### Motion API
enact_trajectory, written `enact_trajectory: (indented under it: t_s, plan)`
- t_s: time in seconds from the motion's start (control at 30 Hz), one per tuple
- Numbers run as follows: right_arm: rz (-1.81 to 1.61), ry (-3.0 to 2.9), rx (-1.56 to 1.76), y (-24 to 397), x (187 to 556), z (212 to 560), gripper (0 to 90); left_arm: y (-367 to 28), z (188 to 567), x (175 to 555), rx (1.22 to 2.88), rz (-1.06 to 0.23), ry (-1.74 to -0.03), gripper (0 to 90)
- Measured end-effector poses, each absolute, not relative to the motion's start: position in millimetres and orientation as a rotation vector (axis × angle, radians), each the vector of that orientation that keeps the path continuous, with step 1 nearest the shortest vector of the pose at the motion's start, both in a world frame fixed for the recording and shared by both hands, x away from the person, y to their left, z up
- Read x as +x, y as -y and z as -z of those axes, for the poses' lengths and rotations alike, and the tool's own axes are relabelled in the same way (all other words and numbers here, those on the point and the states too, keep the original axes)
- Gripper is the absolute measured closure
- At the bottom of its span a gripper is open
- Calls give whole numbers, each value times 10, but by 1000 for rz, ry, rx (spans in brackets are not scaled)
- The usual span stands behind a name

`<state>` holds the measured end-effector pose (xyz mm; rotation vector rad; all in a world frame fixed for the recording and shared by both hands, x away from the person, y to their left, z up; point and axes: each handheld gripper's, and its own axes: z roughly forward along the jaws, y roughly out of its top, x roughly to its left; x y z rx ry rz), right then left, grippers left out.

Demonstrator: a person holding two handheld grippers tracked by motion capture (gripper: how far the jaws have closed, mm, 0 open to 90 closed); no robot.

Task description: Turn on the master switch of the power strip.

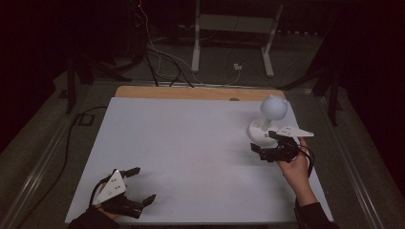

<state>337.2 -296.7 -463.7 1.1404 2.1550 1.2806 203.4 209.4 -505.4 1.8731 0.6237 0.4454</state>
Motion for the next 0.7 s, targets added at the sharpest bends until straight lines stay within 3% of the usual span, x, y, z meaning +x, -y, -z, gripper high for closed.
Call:
enact_trajectory:
  t_s: [0.7]
  plan:
    - [-1215, -2346, 1068, 2871, 3046, 4935, 33, -2086, 5057, 2029, 1883, -447, -620, 1]
